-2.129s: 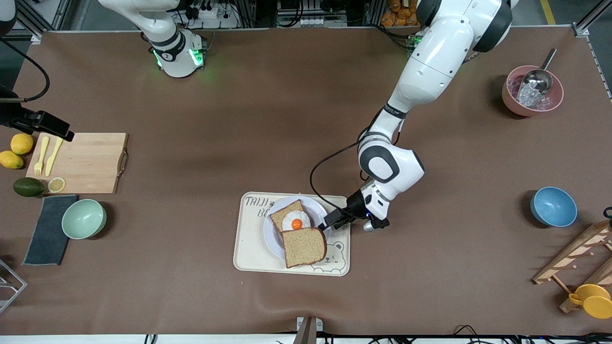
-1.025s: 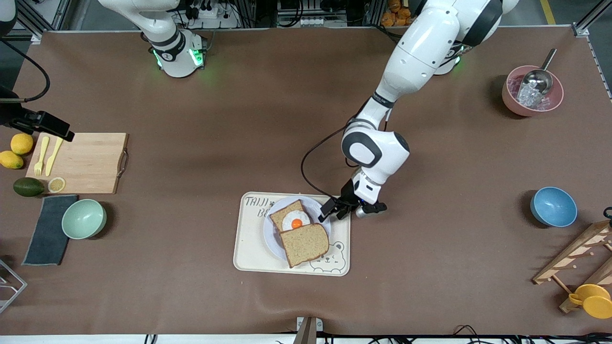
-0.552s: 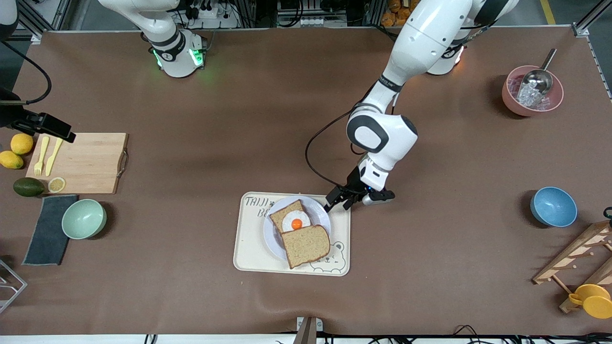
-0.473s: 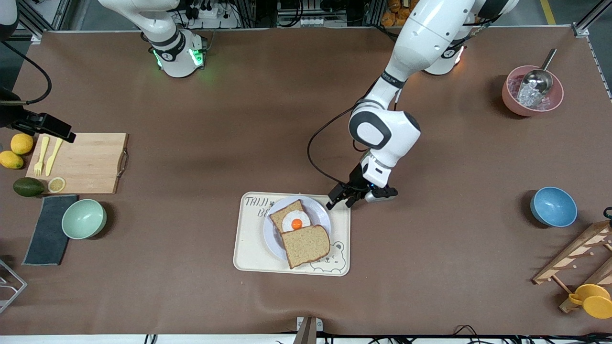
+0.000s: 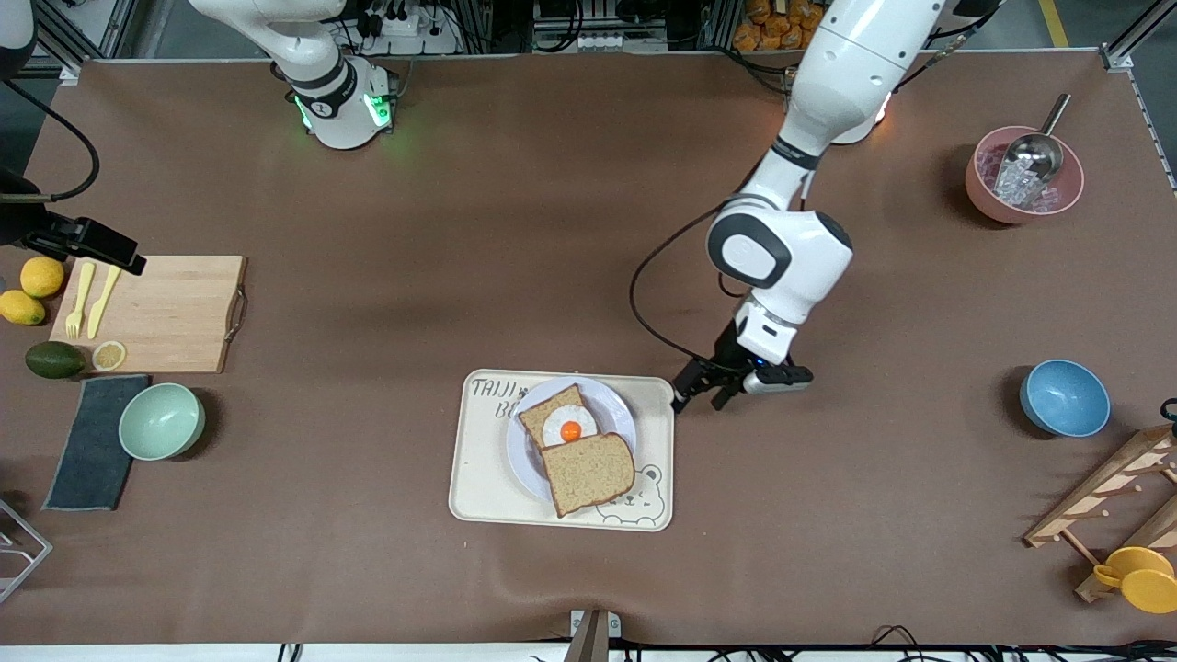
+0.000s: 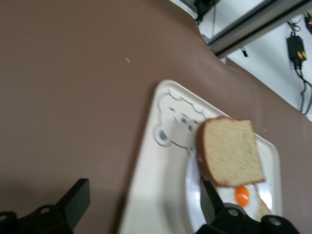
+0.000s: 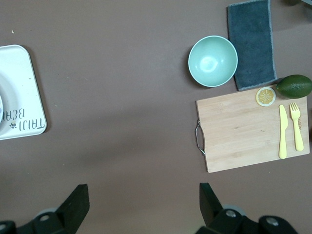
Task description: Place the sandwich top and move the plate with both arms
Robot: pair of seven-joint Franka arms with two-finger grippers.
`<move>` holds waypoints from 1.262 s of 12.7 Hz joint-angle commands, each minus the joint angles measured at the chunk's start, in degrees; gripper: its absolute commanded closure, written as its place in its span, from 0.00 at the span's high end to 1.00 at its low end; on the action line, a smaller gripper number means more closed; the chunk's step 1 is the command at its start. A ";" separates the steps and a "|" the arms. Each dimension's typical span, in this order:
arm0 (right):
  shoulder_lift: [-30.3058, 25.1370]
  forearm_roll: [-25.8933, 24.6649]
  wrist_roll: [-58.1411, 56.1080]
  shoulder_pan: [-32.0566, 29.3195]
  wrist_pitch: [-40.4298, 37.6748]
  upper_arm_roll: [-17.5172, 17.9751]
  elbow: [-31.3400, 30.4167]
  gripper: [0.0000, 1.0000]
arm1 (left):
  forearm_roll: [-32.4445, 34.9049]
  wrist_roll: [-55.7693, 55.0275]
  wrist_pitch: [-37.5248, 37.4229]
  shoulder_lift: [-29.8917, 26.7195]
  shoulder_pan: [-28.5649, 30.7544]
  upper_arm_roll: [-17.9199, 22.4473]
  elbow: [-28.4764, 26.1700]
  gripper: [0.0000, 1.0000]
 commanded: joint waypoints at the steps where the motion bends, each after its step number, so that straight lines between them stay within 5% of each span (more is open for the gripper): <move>1: 0.48 -0.19 0.26 -0.22 -0.64 0.23 0.61 1.00 | 11.86 0.19 -4.34 -1.04 6.27 -0.39 -3.51 1.00; 6: 0.48 -0.19 0.26 -0.22 -0.64 0.23 0.61 1.00 | 33.49 0.19 -16.04 -2.97 18.23 -0.21 -5.02 1.00; 11: 0.48 -0.19 0.26 -0.30 -0.64 0.32 0.61 1.00 | 47.56 -1.73 -24.30 -10.07 22.82 1.45 -9.66 1.00; 16: 0.48 -0.19 0.26 -0.22 -0.64 0.32 0.26 1.00 | 72.15 -22.00 -40.44 -20.62 22.99 2.95 -14.33 1.00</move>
